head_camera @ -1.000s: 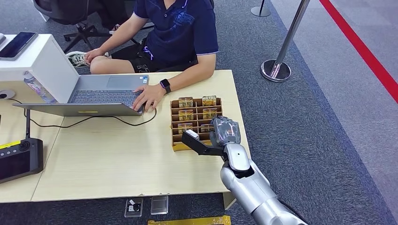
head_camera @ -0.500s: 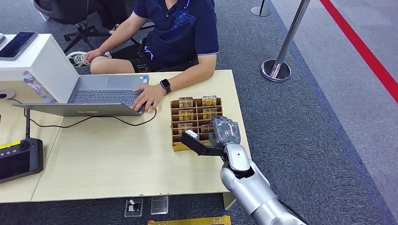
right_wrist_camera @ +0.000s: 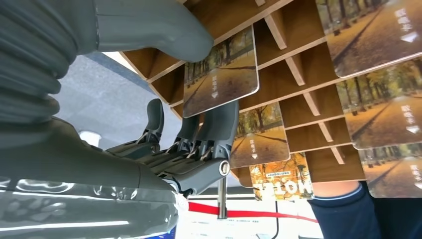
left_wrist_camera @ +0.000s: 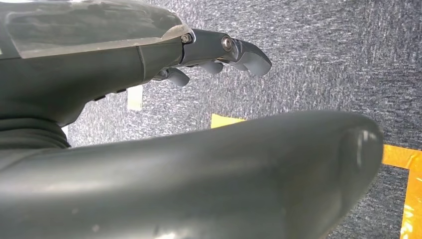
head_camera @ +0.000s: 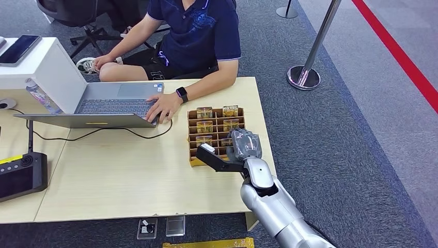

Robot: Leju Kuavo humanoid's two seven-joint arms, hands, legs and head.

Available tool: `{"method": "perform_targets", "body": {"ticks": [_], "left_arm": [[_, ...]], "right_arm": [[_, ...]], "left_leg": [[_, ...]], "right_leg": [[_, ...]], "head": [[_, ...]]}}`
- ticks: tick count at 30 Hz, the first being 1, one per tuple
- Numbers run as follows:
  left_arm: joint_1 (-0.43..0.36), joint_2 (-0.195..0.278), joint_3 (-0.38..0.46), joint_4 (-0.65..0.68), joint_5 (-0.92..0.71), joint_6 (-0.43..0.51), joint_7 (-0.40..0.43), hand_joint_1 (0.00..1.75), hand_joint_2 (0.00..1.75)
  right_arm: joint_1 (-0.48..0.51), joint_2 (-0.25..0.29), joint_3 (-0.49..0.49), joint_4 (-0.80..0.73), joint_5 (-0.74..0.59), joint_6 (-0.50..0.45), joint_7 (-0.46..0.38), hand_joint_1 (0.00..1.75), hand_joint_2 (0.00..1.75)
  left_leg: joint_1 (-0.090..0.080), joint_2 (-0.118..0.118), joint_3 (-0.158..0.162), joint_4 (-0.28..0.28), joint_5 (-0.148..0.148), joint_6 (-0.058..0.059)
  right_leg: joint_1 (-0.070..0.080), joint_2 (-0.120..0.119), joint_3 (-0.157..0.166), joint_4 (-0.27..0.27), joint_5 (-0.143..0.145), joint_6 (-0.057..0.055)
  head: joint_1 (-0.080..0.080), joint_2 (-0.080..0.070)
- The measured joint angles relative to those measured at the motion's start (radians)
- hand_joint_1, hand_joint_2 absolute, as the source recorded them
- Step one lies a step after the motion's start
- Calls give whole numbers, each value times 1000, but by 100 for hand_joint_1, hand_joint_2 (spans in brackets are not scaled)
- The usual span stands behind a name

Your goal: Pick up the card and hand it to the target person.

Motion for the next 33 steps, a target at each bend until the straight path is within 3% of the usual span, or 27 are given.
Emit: {"method": "perform_targets", "body": {"ticks": [6, 11, 19, 23, 27, 33], "left_arm": [[0, 0, 0, 0, 0, 0, 0, 0, 0], [0, 0, 0, 0, 0, 0, 0, 0, 0], [1, 0, 2, 0, 0, 1, -1, 0, 0], [1, 0, 2, 0, -1, 1, -8, 0, 0], [1, 0, 2, 0, -5, 2, -18, 0, 175], [1, 0, 1, 0, -19, 2, -35, 0, 175]], "right_arm": [[-4, 4, 2, 0, -2, 5, -6, 96, 175], [-7, 7, 8, 0, -3, 10, -8, 105, 175], [-15, 9, 18, 1, -17, 11, -10, 146, 175], [-18, 10, 20, 1, -19, 11, -10, 152, 175], [-21, 10, 22, 1, -20, 11, -10, 152, 175], [-22, 10, 24, 1, -21, 11, -9, 150, 175]], "left_leg": [[0, 0, 0, 0, 0, 0], [0, 0, 0, 0, 0, 0], [0, 0, 0, 0, 0, 0], [0, 0, 0, 0, 0, 0], [0, 0, 0, 0, 0, 0], [0, 0, 0, 0, 0, 0]], "right_leg": [[0, 0, 0, 0, 0, 0], [0, 0, 0, 0, 0, 0], [0, 0, 0, 0, 0, 0], [0, 0, 0, 0, 0, 0], [0, 0, 0, 0, 0, 0], [0, 0, 0, 0, 0, 0]], "head": [[0, 0], [0, 0], [0, 0], [0, 0], [0, 0], [0, 0]]}}
